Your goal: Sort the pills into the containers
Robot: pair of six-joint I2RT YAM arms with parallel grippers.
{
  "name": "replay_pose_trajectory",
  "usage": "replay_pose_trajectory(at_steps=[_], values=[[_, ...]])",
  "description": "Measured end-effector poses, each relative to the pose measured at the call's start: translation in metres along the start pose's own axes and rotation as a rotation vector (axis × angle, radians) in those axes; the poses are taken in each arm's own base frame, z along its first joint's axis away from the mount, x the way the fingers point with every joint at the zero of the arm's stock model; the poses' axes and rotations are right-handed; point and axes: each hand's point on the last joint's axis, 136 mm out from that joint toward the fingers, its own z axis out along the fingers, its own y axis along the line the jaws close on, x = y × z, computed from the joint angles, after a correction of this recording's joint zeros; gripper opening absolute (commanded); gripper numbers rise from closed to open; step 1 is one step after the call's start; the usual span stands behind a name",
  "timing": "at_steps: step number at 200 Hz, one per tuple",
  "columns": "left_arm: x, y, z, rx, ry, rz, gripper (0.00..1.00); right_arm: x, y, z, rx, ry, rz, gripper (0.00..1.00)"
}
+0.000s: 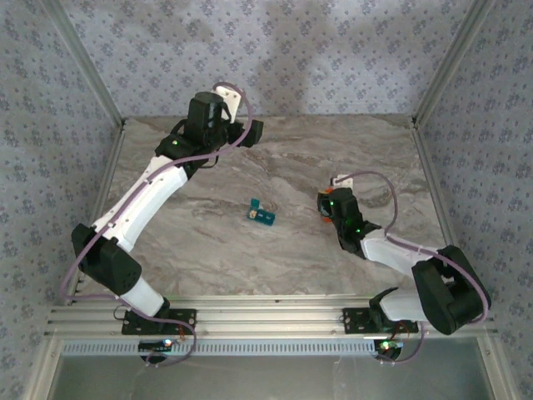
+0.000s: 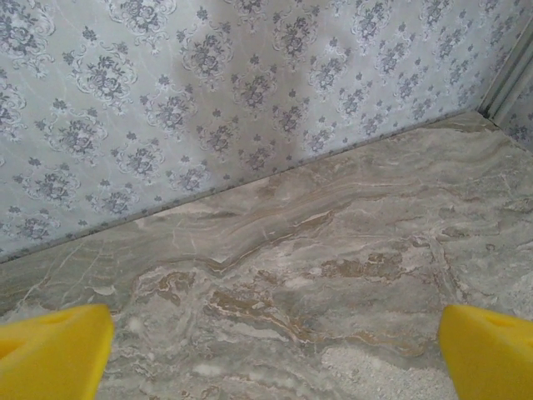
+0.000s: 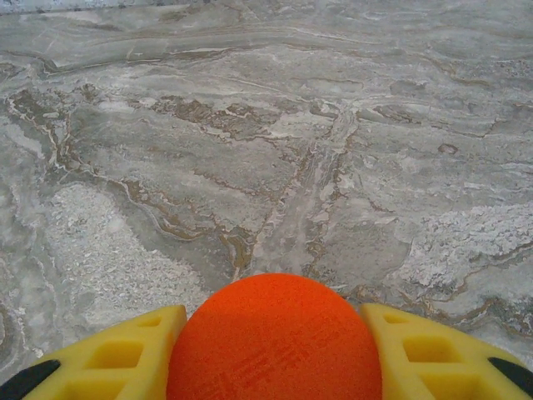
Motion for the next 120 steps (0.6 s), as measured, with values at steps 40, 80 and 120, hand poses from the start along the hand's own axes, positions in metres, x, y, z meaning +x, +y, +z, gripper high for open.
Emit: replay_pose_trajectory(at_steps=[40,80,120], values=[[0.001,0.002,-0.003,-0.007,-0.001,-0.007,0.99,-0.009,-0.003,-0.008,-0.001,-0.014,0.016,0.65],[0.008,0.005,-0.007,-0.023,0.004,-0.007,0.99,-0.046,-0.011,-0.019,-0.013,-0.057,0.06,0.7],[0.017,0.008,-0.006,-0.03,0.008,-0.024,0.99,-0.082,-0.006,-0.029,-0.071,-0.058,0.082,0.7]])
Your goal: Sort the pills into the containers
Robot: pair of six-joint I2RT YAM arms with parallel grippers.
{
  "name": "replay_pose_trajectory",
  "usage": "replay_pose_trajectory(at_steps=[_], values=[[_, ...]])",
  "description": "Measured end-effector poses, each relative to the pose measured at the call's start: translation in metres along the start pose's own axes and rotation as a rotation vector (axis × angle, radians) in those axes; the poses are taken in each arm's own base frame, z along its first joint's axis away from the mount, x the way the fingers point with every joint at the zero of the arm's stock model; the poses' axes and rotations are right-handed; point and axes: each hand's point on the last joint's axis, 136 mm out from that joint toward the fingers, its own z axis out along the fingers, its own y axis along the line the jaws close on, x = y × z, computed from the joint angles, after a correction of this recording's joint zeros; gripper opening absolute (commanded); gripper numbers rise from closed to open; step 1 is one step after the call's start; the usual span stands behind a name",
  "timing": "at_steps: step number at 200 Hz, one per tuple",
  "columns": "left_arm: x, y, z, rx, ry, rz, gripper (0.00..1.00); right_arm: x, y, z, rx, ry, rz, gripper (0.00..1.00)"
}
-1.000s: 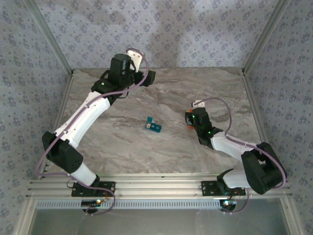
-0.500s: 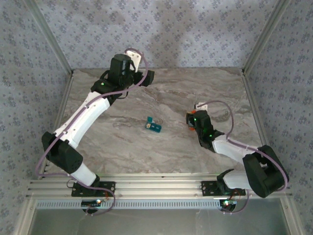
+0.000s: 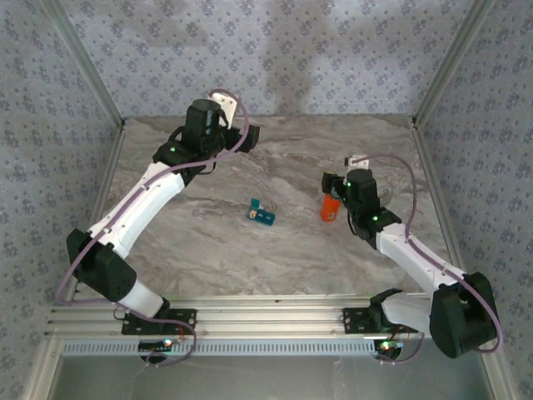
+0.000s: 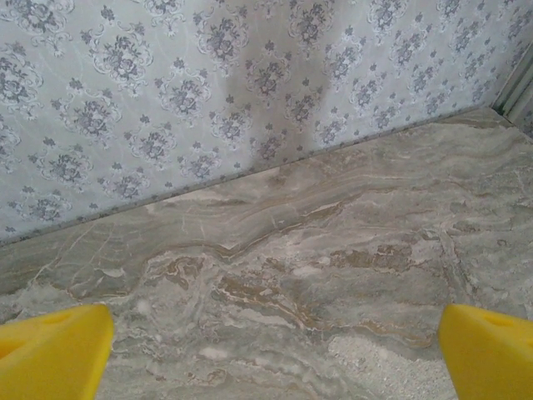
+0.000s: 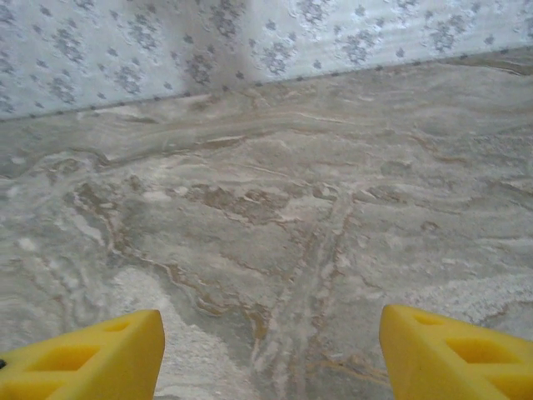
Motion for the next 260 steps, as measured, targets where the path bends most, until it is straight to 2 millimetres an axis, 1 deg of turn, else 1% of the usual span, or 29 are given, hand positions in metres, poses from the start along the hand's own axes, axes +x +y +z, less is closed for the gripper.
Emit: replay_pose_trajectory(at_steps=[20,34,46,55,69,79,88,99,122,147,162,192,205,222,238,260], values=[[0.005,0.003,0.002,-0.008,0.006,-0.02,0.99,-0.019,0.02,-0.006,-0.083,0.022,-0.001,0.69],[0.006,0.008,0.003,-0.022,0.003,-0.036,0.99,-0.035,0.039,-0.011,-0.158,0.038,-0.004,0.7],[0.007,0.013,0.003,-0.042,0.0,-0.052,0.99,-0.045,0.058,-0.016,-0.224,0.058,-0.019,0.7],[0.008,0.017,0.002,-0.056,0.0,-0.063,0.99,-0.047,0.074,-0.019,-0.277,0.082,-0.036,0.7],[0.01,0.026,0.0,-0.086,0.0,-0.09,0.99,-0.043,0.096,-0.024,-0.355,0.134,-0.066,0.7],[0.013,0.034,-0.002,-0.116,-0.001,-0.112,0.99,-0.034,0.11,-0.027,-0.402,0.182,-0.087,0.7],[0.015,0.042,-0.005,-0.142,-0.003,-0.132,0.99,-0.022,0.121,-0.027,-0.436,0.232,-0.105,0.7],[0.019,0.053,-0.009,-0.176,-0.01,-0.164,0.99,0.001,0.131,-0.025,-0.465,0.311,-0.127,0.71],[0.03,0.075,-0.017,-0.226,-0.014,-0.227,0.99,0.048,0.142,-0.021,-0.481,0.467,-0.175,0.71],[0.038,0.095,-0.023,-0.251,-0.01,-0.283,0.99,0.091,0.151,-0.02,-0.482,0.593,-0.233,0.72],[0.041,0.1,-0.024,-0.25,-0.007,-0.302,0.99,0.115,0.155,-0.018,-0.474,0.656,-0.272,0.72],[0.046,0.097,-0.021,-0.23,0.006,-0.322,0.99,0.159,0.155,-0.011,-0.432,0.761,-0.354,0.73],[0.049,0.098,-0.02,-0.231,0.013,-0.331,0.99,0.173,0.154,-0.008,-0.41,0.792,-0.385,0.73],[0.058,0.1,-0.02,-0.239,0.015,-0.343,0.99,0.184,0.153,-0.004,-0.387,0.819,-0.417,0.73],[0.068,0.103,-0.021,-0.252,0.025,-0.364,0.99,0.188,0.154,0.001,-0.372,0.825,-0.442,0.73],[0.07,0.109,-0.023,-0.271,0.027,-0.386,0.99,0.186,0.159,0.009,-0.36,0.817,-0.467,0.74]])
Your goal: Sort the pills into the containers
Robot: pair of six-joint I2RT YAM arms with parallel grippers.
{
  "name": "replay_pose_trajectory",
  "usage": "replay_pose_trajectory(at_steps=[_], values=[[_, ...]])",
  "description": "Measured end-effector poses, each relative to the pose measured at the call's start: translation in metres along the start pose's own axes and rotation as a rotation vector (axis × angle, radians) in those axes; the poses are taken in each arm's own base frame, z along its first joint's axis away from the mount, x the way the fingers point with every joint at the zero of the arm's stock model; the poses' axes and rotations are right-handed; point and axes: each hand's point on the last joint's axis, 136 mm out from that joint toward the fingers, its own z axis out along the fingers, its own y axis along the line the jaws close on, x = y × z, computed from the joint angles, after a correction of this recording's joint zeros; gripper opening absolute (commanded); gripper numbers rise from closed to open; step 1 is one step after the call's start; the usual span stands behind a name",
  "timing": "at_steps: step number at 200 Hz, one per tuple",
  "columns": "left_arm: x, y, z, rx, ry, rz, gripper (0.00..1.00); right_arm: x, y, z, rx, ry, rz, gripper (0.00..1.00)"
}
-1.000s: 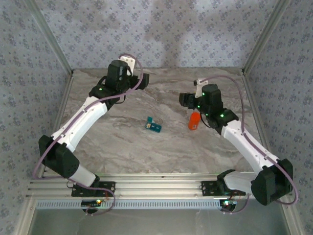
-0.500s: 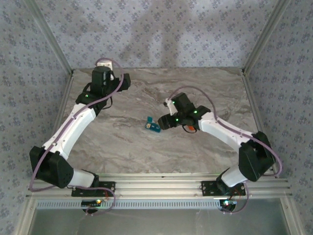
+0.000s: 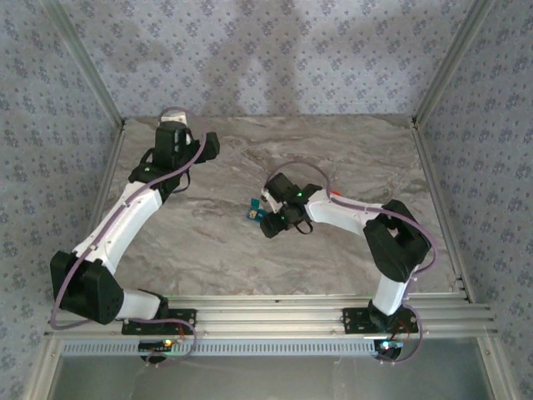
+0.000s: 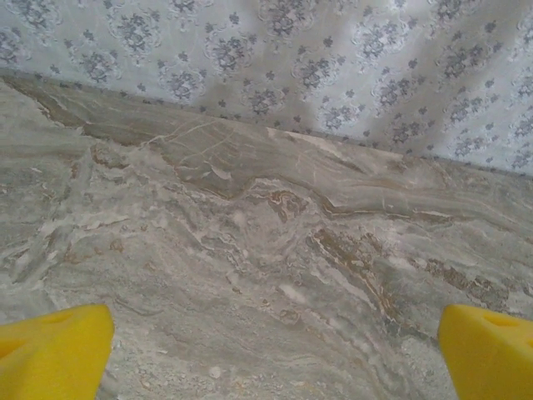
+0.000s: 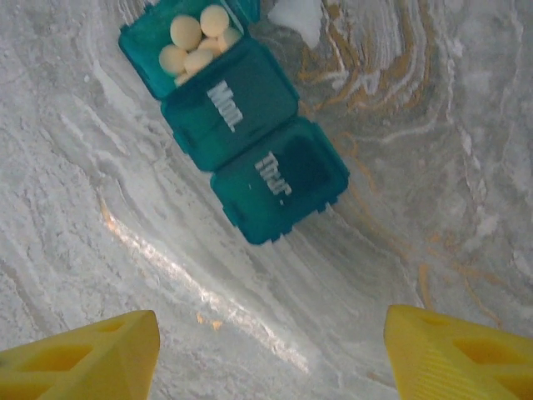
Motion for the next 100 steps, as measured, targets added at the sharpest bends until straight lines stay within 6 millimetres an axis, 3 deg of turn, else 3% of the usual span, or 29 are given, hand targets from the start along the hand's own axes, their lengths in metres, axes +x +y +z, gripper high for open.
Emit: replay_pose_trajectory(at_steps=[42,100], values=[[-0.001,0.002,-0.002,-0.009,0.012,-0.01,0.99,-0.017,-0.001,0.009,0.017,-0.006,-0.009,0.74],[-0.008,-0.003,-0.005,0.012,0.0,-0.013,0.99,-0.015,-0.002,0.022,0.025,0.029,-0.024,0.73]])
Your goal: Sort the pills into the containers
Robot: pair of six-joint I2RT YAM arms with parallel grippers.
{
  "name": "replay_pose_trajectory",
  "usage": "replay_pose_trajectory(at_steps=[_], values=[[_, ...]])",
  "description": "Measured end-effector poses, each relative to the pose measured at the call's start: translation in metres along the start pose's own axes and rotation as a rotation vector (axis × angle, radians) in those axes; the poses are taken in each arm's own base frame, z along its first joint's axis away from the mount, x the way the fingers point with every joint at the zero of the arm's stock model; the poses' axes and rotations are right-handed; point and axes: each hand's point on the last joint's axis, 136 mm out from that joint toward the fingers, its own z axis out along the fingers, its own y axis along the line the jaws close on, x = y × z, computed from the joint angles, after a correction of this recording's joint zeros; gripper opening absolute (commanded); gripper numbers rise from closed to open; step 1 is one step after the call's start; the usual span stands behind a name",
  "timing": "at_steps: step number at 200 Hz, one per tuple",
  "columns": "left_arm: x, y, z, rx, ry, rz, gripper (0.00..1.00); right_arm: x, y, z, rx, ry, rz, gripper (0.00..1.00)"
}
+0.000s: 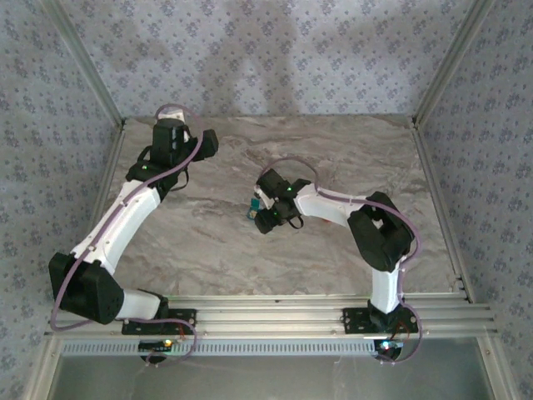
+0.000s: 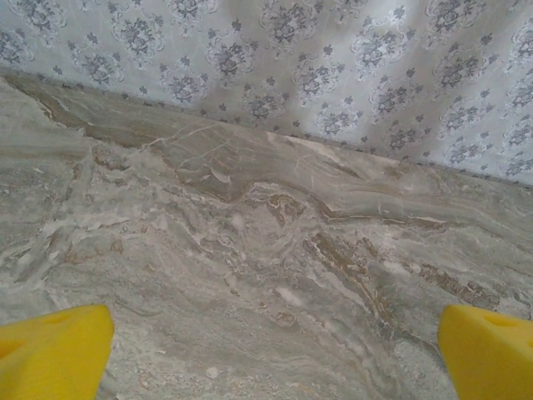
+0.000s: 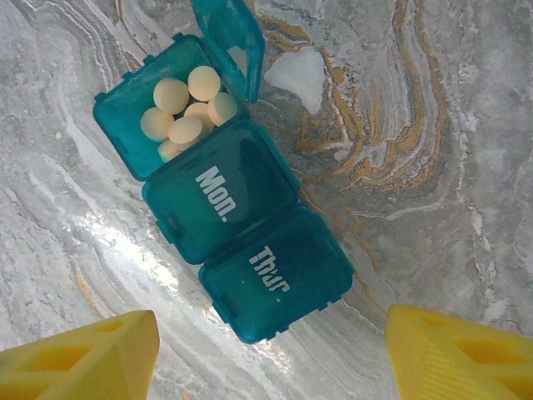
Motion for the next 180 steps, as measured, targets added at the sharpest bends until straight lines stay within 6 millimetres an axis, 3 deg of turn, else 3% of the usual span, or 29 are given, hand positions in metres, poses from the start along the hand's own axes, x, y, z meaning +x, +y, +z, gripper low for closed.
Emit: replay_pose_trajectory(at_steps=[130,180], values=[[0.0,-0.004,0.008,0.008,0.016,0.002,0.99,-0.007,-0.039,0.006,0.025,0.007,0.067,0.72],[0.005,-0.004,0.01,0.005,0.041,0.006,0.99,-0.009,-0.045,-0.004,-0.036,0.002,0.113,0.73]])
